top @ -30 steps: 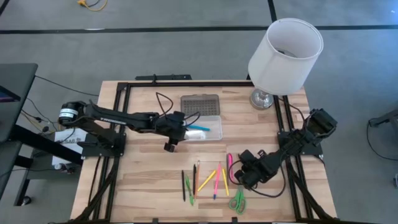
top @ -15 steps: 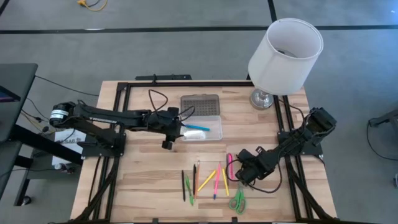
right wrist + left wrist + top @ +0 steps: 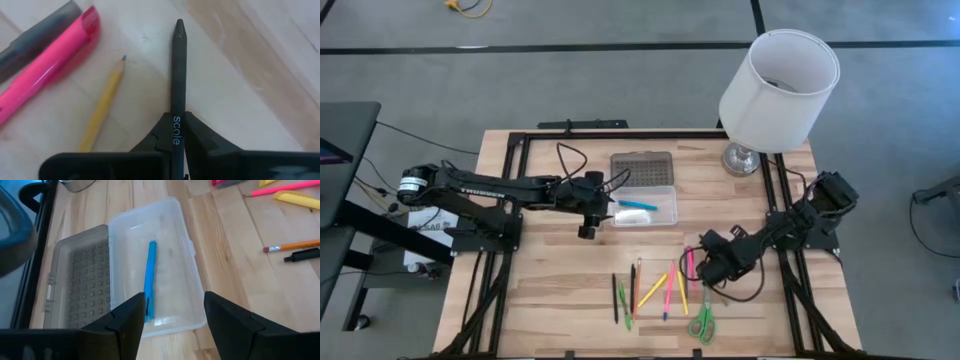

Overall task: Pick & place school supplies into a supply box
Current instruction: Put the right black pen into the gray supply box

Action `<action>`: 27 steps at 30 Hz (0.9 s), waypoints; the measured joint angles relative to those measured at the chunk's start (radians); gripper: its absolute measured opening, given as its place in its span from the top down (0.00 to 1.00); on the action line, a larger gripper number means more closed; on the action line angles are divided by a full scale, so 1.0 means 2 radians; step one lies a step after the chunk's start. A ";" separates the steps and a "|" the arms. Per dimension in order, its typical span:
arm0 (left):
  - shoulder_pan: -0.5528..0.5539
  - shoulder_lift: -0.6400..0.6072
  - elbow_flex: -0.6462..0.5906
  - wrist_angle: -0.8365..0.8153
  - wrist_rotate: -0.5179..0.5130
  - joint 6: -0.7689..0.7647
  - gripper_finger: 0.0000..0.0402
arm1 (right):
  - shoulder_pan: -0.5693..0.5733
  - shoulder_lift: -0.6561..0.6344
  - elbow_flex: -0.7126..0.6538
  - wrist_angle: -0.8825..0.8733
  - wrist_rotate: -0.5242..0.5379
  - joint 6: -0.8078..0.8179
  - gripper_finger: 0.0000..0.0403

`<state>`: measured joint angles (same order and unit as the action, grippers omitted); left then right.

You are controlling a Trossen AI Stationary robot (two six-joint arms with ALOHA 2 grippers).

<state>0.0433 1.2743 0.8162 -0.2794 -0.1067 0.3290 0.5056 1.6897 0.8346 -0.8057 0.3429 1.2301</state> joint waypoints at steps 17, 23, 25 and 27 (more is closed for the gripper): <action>0.000 0.000 0.000 -0.001 -0.005 0.001 0.50 | -0.023 -0.007 0.006 -0.021 0.036 -0.018 0.97; 0.000 0.000 0.000 -0.008 -0.025 0.005 0.50 | -0.022 -0.014 0.037 -0.059 0.082 -0.025 0.98; 0.000 0.000 0.000 -0.012 -0.036 0.006 0.50 | -0.022 -0.014 0.052 -0.069 0.101 -0.041 0.97; 0.000 0.001 0.000 -0.012 -0.048 0.009 0.50 | -0.024 -0.014 0.066 -0.072 0.123 -0.066 0.97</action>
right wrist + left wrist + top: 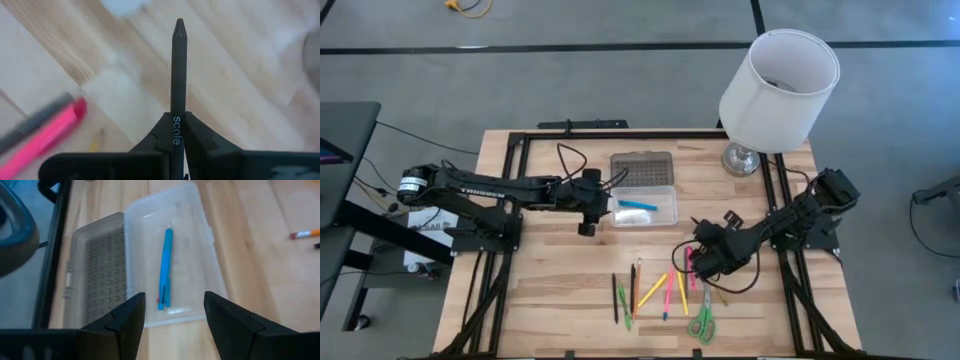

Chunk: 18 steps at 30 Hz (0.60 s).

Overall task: Pick & place school supplies into a supply box
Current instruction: Put the right black pen into the gray supply box

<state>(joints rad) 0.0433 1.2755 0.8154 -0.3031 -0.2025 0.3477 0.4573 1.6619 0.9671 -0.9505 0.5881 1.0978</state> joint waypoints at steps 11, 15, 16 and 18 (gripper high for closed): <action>0.000 0.000 0.000 0.001 -0.038 0.006 0.50 | -0.081 0.000 0.043 0.151 0.094 -0.278 0.96; 0.000 0.000 0.000 -0.002 -0.038 0.005 0.50 | -0.120 0.005 0.044 0.238 0.075 -0.387 0.97; 0.000 0.000 0.000 -0.005 -0.038 0.005 0.51 | -0.128 0.005 0.044 0.250 0.070 -0.406 0.97; 0.000 0.000 0.000 -0.013 -0.039 0.001 0.50 | -0.146 0.004 0.044 0.278 0.055 -0.439 0.97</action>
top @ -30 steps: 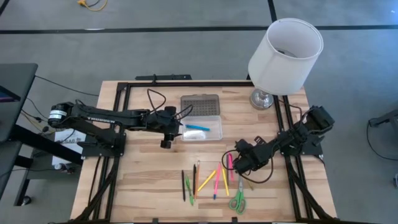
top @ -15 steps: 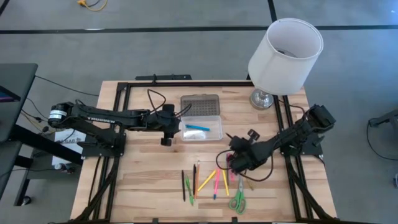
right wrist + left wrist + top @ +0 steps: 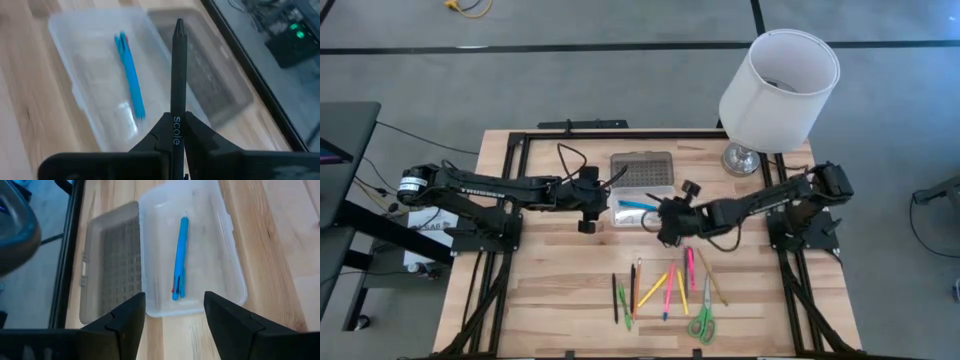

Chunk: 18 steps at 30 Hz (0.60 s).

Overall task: Pick & place school supplies into a supply box
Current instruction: Put the right black pen into the gray supply box

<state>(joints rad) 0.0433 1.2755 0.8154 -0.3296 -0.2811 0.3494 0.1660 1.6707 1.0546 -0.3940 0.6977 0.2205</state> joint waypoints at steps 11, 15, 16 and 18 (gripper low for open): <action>0.000 0.000 0.000 -0.029 -0.011 -0.020 0.50 | -0.080 0.030 0.002 0.098 -0.116 -0.088 0.95; 0.000 0.000 0.000 -0.032 -0.011 -0.022 0.51 | -0.097 0.056 0.001 0.107 -0.135 -0.097 0.94; 0.000 0.000 0.000 -0.032 -0.011 -0.023 0.50 | -0.101 0.059 0.000 0.104 -0.138 -0.098 0.93; 0.000 0.000 0.000 -0.033 -0.011 -0.024 0.50 | -0.107 0.068 0.000 0.109 -0.141 -0.098 0.92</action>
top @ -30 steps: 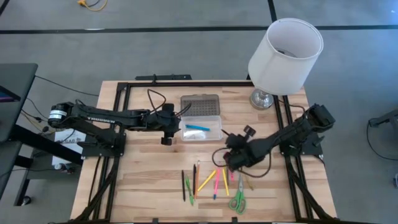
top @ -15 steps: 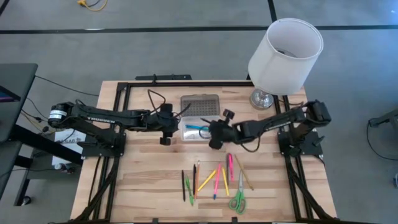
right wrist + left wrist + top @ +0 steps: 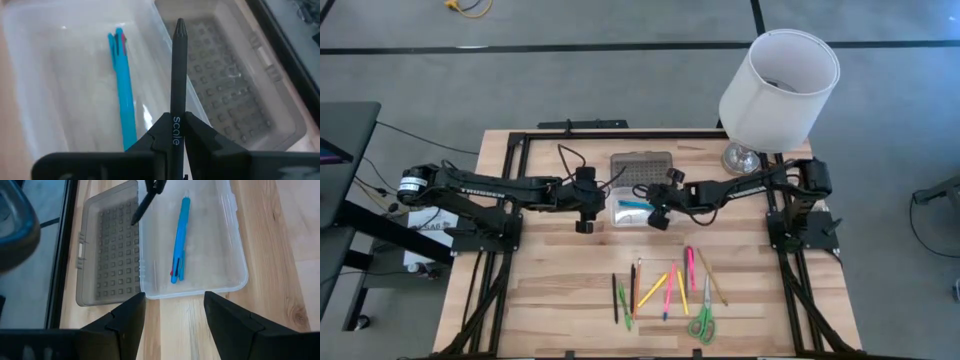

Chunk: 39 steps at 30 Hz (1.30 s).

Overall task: Pick & place school supplies into a supply box
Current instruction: Put the right black pen into the gray supply box, then put the left black pen into the gray supply box

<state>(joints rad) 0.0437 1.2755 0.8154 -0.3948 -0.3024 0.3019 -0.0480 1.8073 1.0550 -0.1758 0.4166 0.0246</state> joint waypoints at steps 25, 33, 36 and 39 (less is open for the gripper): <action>-0.021 0.001 -0.001 -0.015 0.245 0.083 0.50 | 0.096 -0.074 0.000 -0.064 0.002 -0.002 0.78; -0.096 0.053 -0.001 0.022 0.299 0.129 0.50 | 0.200 -0.111 0.000 -0.156 0.077 0.085 0.78; -0.123 0.099 -0.002 0.051 0.298 0.147 0.50 | 0.238 -0.112 0.000 -0.185 0.117 0.129 0.78; -0.141 0.141 -0.001 0.097 0.298 0.168 0.50 | 0.273 -0.110 0.000 -0.209 0.155 0.173 0.78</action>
<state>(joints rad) -0.2382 1.5570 0.8126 -0.2009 0.2939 0.6378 0.4984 1.5871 1.0548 -0.5944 0.7257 0.3709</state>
